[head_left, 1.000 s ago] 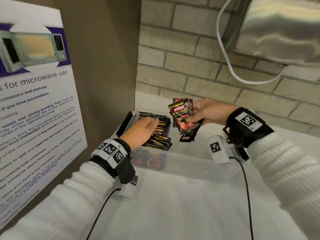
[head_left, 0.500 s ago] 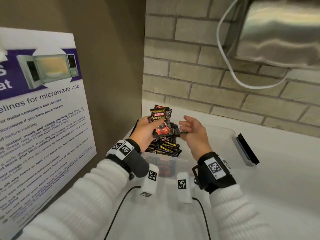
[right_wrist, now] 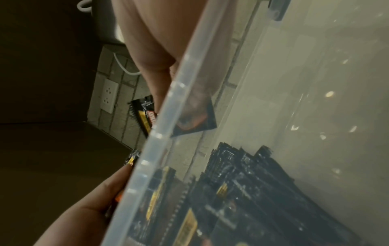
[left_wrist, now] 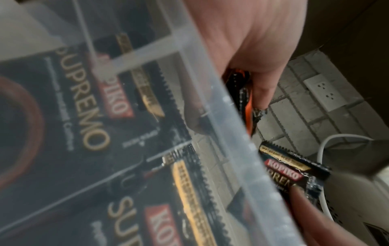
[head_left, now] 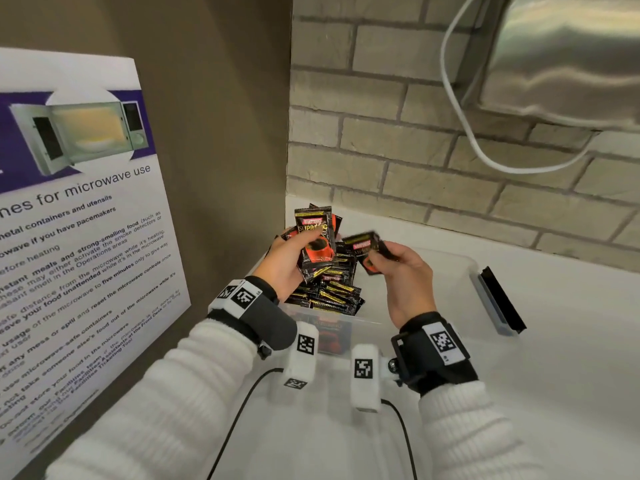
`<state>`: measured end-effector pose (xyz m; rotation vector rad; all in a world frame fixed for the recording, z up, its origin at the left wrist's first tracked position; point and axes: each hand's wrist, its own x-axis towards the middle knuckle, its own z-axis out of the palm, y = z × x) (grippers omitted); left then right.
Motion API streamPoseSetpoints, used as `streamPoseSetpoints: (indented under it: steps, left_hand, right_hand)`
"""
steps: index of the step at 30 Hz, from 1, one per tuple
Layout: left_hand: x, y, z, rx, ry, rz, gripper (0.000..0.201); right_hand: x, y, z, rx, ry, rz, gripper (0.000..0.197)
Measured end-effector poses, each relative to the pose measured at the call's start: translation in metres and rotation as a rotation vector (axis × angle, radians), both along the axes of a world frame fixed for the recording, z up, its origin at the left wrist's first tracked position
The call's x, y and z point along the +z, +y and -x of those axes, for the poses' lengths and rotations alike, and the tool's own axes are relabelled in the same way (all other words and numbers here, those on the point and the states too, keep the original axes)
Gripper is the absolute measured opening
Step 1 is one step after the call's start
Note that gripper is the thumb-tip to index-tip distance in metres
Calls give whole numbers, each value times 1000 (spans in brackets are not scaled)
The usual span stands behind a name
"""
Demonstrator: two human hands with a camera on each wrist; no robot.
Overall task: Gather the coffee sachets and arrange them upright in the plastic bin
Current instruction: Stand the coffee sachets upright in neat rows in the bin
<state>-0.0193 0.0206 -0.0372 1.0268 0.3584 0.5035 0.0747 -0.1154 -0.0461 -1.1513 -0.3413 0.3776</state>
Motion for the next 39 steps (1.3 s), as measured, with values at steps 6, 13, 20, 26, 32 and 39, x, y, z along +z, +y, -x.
streamPoseSetpoints:
  steps: [6,13,20,26,32,39]
  left_hand:
    - [-1,0,-1,5,32,-59,22]
    - [-2,-3,-4,48,111,-239,23]
    - [-3,-5,-6,-140,147,-204,31]
    - [-2,-3,-5,22,71,-109,25]
    - [12,4,7,94,179,-629,22]
    - [67,24,23,-256,473,-1223,13]
  right_hand:
    - [-3,9,-6,-85,-123,236,17]
    - [1,15,9,100,-337,313,12]
    - [-1,14,8,100,-374,343,28]
    - [-1,13,-1,-63,-265,297,22]
    - [0,9,-2,-80,-174,232,41]
    - [6,8,0,146,-55,153,48]
